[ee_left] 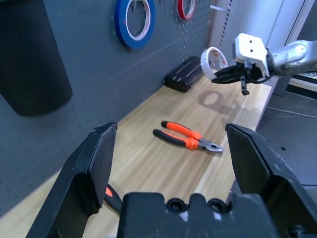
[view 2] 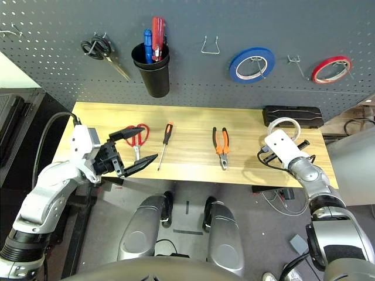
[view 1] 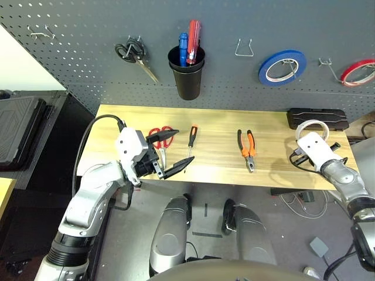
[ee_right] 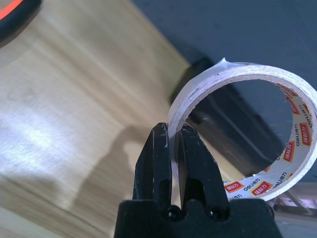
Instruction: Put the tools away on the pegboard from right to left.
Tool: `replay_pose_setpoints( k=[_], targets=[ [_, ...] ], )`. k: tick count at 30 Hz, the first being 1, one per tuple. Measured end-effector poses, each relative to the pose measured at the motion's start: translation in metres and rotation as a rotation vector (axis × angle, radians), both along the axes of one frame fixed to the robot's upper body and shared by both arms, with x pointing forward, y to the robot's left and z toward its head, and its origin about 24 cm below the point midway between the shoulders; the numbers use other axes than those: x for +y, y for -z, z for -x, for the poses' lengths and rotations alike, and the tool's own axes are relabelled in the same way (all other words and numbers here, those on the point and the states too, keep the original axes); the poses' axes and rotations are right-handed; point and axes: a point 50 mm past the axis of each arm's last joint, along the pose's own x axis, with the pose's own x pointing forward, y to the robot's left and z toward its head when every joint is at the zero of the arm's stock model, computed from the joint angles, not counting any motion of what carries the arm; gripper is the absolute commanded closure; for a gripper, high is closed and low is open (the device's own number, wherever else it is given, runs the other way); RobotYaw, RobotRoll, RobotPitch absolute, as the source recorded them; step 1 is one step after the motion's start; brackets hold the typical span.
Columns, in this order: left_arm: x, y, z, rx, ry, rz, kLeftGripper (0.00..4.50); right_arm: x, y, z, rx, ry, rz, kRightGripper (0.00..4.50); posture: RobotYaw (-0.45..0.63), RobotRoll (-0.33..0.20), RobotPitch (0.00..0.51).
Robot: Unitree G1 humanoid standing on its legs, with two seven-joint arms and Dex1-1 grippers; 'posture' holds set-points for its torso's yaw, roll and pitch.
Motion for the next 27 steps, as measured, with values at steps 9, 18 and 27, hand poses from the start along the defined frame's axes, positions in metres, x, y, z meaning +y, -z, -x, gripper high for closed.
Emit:
replay_pose_setpoints(
  k=[9, 18, 27],
  targets=[
    [-0.009, -0.017, 0.001, -0.118, 0.048, 0.091, 0.0, -0.003, -0.019, 0.005, -0.182, -0.043, 0.004, 4.47, 0.28, 0.0, 0.137],
    [-0.016, -0.023, -0.001, -0.148, 0.091, 0.099, 0.0, -0.004, -0.047, -0.003, -0.384, -0.045, 0.109, 4.47, 0.28, 0.0, 0.126],
    [-0.019, -0.03, -0.004, -0.173, 0.12, 0.11, 0.0, 0.008, -0.051, -0.004, -0.488, -0.093, 0.185, 4.47, 0.27, 0.0, 0.116]
  ],
)
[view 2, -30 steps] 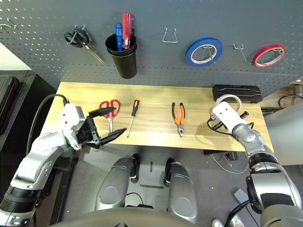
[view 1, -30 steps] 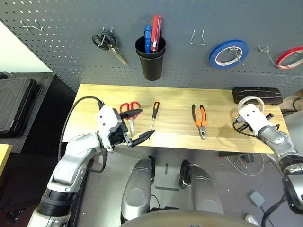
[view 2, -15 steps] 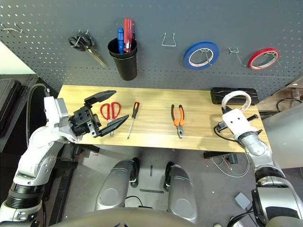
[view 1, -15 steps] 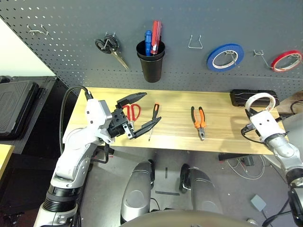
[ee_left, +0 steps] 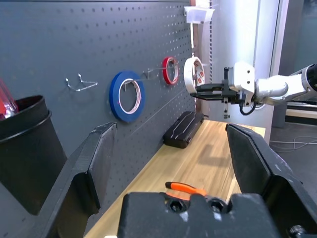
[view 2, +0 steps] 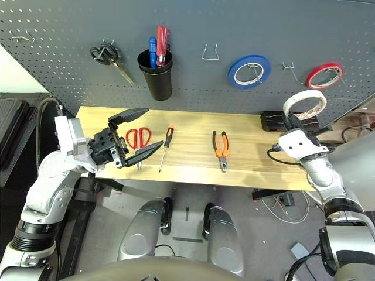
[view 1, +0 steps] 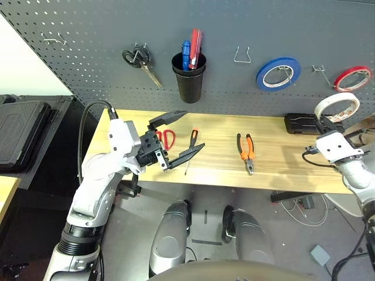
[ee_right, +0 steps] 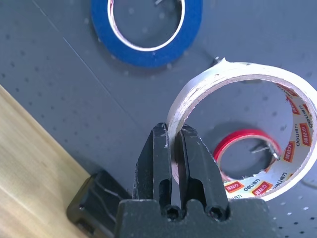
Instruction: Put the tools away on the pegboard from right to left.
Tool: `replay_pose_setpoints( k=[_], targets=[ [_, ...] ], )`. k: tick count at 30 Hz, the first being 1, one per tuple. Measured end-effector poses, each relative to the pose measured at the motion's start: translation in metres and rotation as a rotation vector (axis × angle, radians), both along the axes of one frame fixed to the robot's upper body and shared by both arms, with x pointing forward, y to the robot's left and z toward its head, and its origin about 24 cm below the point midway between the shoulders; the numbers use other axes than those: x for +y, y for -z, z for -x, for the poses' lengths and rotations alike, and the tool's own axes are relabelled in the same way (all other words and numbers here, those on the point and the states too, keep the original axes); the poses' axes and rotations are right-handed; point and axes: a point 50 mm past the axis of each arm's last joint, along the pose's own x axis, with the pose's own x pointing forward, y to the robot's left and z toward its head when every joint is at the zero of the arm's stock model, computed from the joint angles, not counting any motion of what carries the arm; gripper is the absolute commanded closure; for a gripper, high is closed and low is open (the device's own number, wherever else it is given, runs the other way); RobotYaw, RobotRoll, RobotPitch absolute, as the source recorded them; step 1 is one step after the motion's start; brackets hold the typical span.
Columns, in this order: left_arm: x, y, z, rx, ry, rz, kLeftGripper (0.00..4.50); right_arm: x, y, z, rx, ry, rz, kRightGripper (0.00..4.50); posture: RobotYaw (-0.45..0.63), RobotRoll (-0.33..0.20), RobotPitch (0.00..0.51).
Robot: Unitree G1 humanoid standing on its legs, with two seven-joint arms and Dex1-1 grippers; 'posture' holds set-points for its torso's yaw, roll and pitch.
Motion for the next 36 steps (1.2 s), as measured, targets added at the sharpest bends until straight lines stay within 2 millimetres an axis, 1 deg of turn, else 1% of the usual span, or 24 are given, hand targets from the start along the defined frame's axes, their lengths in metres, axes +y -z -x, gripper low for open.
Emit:
replay_pose_setpoints(
  k=[2, 6, 11, 17, 23, 26, 30, 34, 36],
  targets=[
    [0.0, 0.0, 0.0, 0.001, 0.003, 0.001, 0.0, 0.003, -0.001, -0.001, -0.012, -0.009, 0.008, 4.47, 0.27, 0.0, 0.114],
    [0.0, -0.002, -0.002, -0.006, 0.01, -0.003, 0.0, 0.01, -0.014, -0.014, -0.064, -0.03, 0.012, 4.47, 0.27, 0.0, 0.112],
    [-0.001, -0.001, -0.005, 0.006, 0.016, -0.015, 0.0, 0.026, -0.04, -0.044, -0.125, -0.05, -0.012, 4.47, 0.27, 0.0, 0.106],
    [-0.002, 0.0, -0.005, 0.011, 0.025, -0.024, 0.0, 0.031, -0.044, -0.066, -0.005, 0.002, -0.04, 4.47, 0.29, 0.0, 0.099],
    [-0.002, 0.0, -0.006, 0.012, 0.022, -0.026, 0.0, 0.029, -0.051, -0.083, 0.091, 0.061, -0.048, 4.47, 0.3, 0.0, 0.098],
    [-0.002, 0.0, -0.006, 0.013, 0.019, -0.028, 0.0, 0.03, -0.051, -0.088, 0.137, 0.085, -0.06, 4.47, 0.3, 0.0, 0.099],
    [-0.002, 0.0, -0.006, 0.015, 0.016, -0.032, 0.0, 0.032, -0.047, -0.09, 0.178, 0.101, -0.081, 3.29, 0.3, 0.0, 0.102],
    [-0.002, 0.001, -0.006, 0.017, 0.009, -0.039, 0.0, 0.033, -0.049, -0.089, 0.148, 0.085, -0.109, 1.71, 0.3, 0.0, 0.113],
    [-0.002, 0.002, -0.006, 0.02, 0.008, -0.046, 0.0, 0.033, -0.045, -0.082, 0.106, 0.052, -0.126, 0.96, 0.3, 0.0, 0.117]
  ],
)
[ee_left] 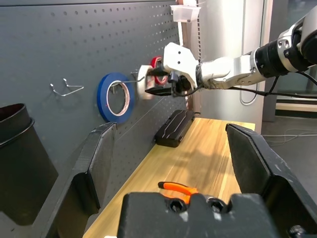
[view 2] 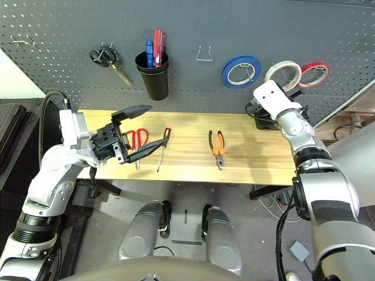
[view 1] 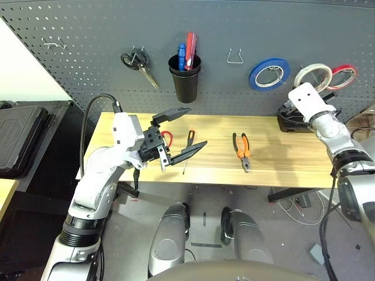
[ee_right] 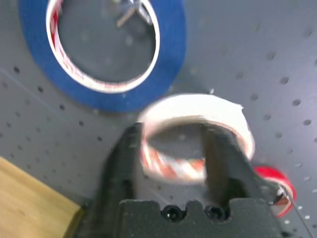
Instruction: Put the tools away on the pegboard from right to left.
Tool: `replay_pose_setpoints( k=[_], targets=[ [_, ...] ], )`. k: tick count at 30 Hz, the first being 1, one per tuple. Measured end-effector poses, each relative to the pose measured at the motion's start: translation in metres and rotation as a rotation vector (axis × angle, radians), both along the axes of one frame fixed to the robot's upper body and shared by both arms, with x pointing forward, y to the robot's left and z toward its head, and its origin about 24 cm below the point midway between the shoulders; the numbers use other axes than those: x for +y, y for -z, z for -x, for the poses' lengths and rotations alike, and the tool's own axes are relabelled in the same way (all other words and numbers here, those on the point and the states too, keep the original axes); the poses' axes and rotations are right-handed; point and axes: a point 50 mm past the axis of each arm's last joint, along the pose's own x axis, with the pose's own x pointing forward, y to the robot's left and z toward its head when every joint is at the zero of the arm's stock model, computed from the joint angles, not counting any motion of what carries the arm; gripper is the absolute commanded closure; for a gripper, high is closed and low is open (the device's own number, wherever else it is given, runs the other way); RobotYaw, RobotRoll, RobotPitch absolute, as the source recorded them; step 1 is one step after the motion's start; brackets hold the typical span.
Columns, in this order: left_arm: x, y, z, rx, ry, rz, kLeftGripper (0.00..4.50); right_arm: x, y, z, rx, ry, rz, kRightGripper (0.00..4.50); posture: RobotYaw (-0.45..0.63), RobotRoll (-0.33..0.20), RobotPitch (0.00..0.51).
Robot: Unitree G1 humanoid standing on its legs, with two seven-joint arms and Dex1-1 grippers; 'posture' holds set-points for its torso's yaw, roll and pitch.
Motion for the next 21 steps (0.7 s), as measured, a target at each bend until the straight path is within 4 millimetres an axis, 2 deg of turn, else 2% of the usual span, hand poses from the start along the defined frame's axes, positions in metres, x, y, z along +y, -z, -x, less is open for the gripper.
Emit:
replay_pose_setpoints(
  k=[2, 3, 6, 13, 17, 21],
  targets=[
    [0.001, 0.003, 0.001, 0.015, -0.002, -0.01, 0.0, -0.002, 0.014, 0.013, -0.01, -0.017, -0.012, 0.18, 0.3, 0.0, 0.117],
    [0.001, 0.005, 0.001, 0.024, -0.002, -0.015, 0.0, -0.004, 0.024, 0.021, 0.002, -0.02, -0.013, 0.03, 0.3, 0.0, 0.123],
    [0.003, 0.007, 0.002, 0.033, -0.011, -0.047, 0.0, -0.009, 0.052, 0.044, 0.048, -0.03, 0.001, 0.03, 0.3, 0.0, 0.129],
    [0.01, 0.018, -0.002, 0.041, -0.047, -0.175, 0.0, -0.015, 0.089, 0.075, 0.156, -0.007, -0.044, 0.03, 0.28, 0.0, 0.141],
    [0.013, 0.029, -0.003, 0.081, -0.059, -0.328, 0.0, -0.007, 0.115, 0.085, 0.272, 0.053, -0.207, 0.03, 0.27, 0.0, 0.146],
    [0.018, 0.043, -0.005, 0.136, -0.071, -0.442, 0.0, 0.002, 0.125, 0.084, 0.331, 0.085, -0.341, 0.03, 0.27, 0.0, 0.153]
  ],
)
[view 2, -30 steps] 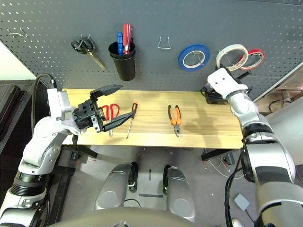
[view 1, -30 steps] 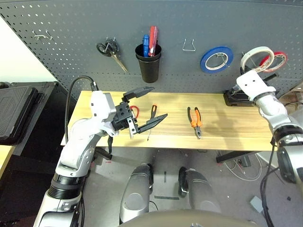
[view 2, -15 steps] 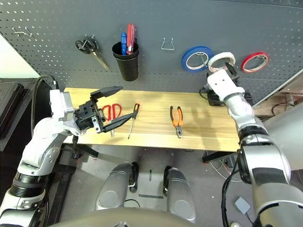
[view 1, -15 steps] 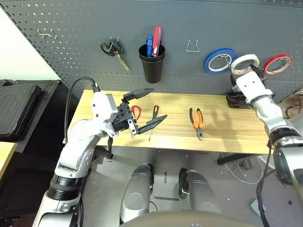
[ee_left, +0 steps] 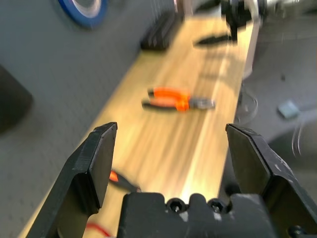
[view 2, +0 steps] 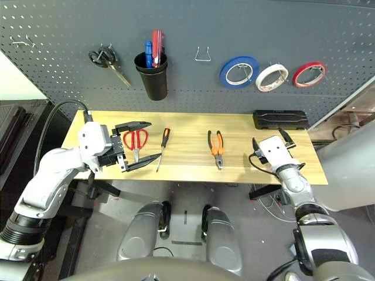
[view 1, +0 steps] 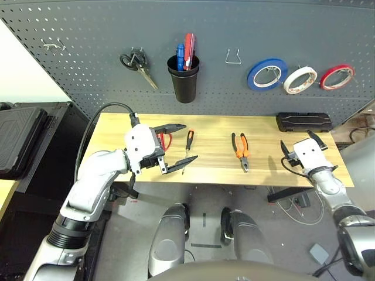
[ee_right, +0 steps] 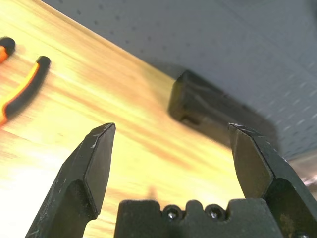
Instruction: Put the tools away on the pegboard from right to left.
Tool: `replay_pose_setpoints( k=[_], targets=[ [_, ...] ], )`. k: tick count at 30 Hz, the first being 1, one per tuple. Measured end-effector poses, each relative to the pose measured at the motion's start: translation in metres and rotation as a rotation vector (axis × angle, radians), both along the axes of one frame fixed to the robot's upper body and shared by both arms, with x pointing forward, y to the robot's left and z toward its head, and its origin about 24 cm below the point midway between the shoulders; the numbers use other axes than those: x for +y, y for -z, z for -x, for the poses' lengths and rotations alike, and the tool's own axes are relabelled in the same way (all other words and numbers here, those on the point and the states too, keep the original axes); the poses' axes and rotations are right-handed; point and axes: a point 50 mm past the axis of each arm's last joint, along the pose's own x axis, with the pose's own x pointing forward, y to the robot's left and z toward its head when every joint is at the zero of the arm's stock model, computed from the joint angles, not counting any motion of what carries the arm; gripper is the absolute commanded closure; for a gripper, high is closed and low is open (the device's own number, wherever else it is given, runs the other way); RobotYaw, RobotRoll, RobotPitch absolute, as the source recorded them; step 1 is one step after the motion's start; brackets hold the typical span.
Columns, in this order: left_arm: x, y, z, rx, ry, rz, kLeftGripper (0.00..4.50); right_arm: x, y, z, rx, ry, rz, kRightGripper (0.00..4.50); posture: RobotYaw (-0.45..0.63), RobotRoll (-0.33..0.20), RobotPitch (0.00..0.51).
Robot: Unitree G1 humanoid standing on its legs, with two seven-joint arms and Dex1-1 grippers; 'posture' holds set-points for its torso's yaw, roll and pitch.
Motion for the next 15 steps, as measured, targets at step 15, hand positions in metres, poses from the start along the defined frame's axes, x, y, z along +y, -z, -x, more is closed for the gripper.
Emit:
replay_pose_setpoints(
  k=[15],
  targets=[
    [0.003, 0.015, -0.007, 0.075, -0.033, -0.168, 0.0, 0.076, -0.014, -0.024, 0.331, -0.069, -0.384, 0.03, 0.27, 0.0, 0.181]
  ],
)
